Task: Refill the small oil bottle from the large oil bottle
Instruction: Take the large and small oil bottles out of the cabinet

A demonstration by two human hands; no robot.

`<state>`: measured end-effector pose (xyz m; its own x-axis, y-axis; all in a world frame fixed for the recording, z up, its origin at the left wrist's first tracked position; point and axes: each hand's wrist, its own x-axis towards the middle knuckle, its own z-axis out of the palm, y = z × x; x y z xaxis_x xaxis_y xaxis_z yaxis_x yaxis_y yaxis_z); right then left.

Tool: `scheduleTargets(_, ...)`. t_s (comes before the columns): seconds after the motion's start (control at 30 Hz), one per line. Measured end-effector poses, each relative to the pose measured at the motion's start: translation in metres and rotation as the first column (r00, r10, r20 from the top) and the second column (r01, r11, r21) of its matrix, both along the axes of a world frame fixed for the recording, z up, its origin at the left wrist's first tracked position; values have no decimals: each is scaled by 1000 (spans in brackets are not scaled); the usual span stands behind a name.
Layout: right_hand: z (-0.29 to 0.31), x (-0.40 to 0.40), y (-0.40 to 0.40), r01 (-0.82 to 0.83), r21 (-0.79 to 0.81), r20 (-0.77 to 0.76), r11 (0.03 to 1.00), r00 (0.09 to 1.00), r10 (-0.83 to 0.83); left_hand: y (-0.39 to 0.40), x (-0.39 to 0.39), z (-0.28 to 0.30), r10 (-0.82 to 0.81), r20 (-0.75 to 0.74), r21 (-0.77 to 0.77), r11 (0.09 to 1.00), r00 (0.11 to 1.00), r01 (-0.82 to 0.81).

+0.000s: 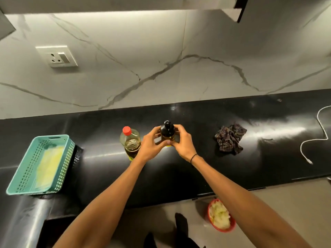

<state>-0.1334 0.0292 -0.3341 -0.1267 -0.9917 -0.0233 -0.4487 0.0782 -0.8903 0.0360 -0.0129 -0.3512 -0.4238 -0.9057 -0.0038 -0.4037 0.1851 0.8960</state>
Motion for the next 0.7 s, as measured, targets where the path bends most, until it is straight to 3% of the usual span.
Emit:
scheduleTargets(0.33,-78,6,-8,65,185,29,980,997,-72,4,-15,-63,77,37,253,964,996,-84)
scheduleTargets(0.7,-100,7,-21,88,210,75,974,992,-105,-11,-21,-83,84,82,309,945,993,-105)
